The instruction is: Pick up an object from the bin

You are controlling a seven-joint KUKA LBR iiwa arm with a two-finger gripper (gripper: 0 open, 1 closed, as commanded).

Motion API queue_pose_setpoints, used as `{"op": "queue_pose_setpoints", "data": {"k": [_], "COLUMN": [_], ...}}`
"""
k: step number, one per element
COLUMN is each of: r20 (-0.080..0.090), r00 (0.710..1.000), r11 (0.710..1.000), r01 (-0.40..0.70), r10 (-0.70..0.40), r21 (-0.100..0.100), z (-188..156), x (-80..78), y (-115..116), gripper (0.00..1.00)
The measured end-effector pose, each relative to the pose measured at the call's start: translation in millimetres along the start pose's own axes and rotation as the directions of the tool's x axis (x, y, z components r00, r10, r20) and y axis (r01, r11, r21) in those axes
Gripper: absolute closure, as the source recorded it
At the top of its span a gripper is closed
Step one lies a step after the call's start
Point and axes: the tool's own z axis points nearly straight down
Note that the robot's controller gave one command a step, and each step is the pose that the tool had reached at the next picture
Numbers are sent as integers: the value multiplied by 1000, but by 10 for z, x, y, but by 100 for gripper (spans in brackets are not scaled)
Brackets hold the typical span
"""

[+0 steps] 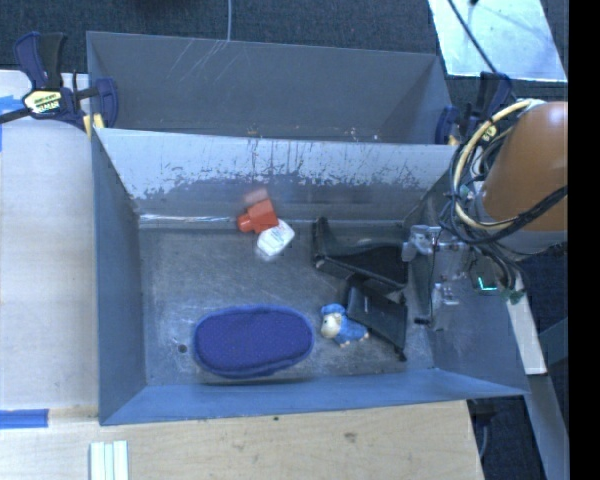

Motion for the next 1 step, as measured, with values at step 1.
{"op": "queue_pose_setpoints", "data": {"k": [1], "r20": [1], "r00": [1000], "r11": [1000], "r01": [-29], "r10": [29], "r21": [-1], "z": [1005], "x": [19], "y": [815], "gripper": [0]}}
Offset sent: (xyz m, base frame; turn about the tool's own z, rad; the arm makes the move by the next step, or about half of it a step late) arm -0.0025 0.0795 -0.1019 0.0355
